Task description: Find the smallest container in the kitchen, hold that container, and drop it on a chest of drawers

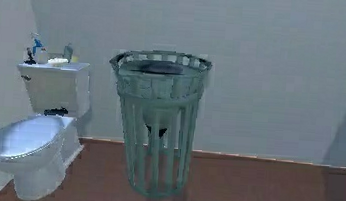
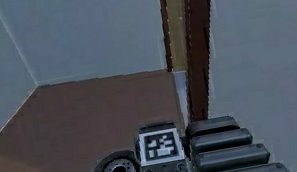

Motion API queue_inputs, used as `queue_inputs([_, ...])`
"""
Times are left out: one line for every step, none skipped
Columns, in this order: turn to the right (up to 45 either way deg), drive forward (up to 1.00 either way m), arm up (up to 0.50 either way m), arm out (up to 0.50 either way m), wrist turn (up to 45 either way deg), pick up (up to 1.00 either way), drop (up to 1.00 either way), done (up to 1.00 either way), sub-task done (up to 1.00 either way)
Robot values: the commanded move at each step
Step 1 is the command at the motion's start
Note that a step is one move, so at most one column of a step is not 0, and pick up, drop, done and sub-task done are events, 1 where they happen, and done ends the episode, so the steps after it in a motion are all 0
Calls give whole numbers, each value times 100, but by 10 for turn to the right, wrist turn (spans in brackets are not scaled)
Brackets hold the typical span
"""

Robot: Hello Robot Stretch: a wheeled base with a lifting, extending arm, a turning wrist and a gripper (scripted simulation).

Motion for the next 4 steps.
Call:
queue_inputs([450, 0, 0, 0, 0, 0, 0, 0, 0])
queue_inputs([180, 0, 0, 0, 0, 0, 0, 0, 0])
queue_inputs([0, 15, 0, 0, 0, 0, 0, 0, 0])
queue_inputs([0, 35, 0, 0, 0, 0, 0, 0, 0])
